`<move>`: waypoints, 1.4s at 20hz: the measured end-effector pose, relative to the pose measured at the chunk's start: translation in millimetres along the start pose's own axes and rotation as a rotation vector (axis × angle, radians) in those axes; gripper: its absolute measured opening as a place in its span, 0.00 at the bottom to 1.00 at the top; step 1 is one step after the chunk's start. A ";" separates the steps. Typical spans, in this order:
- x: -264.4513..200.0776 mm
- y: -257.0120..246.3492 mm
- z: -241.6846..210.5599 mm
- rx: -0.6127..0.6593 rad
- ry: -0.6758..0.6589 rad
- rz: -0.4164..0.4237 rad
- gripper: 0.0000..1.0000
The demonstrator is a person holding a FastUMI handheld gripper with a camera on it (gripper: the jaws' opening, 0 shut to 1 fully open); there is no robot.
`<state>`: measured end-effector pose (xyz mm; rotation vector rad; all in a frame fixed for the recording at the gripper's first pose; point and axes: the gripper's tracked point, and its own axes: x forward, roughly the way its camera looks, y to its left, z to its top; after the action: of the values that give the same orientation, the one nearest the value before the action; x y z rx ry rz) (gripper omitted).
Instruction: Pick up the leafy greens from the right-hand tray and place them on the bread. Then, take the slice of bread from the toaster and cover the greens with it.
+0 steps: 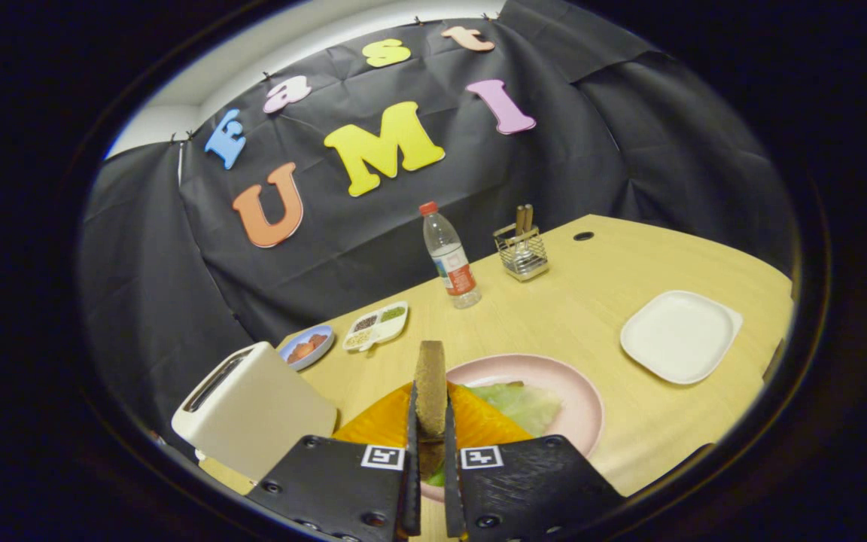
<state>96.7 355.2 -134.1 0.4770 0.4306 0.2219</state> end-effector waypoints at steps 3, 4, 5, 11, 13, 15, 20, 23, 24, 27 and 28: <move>3.8 -19.4 -4.1 0.014 0.013 -0.022 0.20; 4.4 -23.4 -5.4 0.026 0.024 -0.021 0.21; 4.8 -26.4 -5.7 0.027 0.030 -0.026 0.21; -0.8 -55.0 2.2 -0.032 0.010 -0.085 0.62; -9.7 -58.2 16.0 -0.063 -0.039 -0.096 0.68; -23.2 -58.1 35.5 -0.121 -0.103 -0.100 0.75; -78.1 -47.3 97.4 -0.297 -0.314 -0.091 0.94; -114.8 -30.0 126.3 -0.357 -0.421 -0.052 0.95; -125.4 -25.9 133.9 -0.362 -0.450 -0.042 0.95; -145.9 -17.1 147.9 -0.366 -0.506 -0.020 0.95; -150.8 -13.7 149.7 -0.366 -0.519 -0.016 0.96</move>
<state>31.6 238.4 31.6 0.1581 -0.1151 0.1487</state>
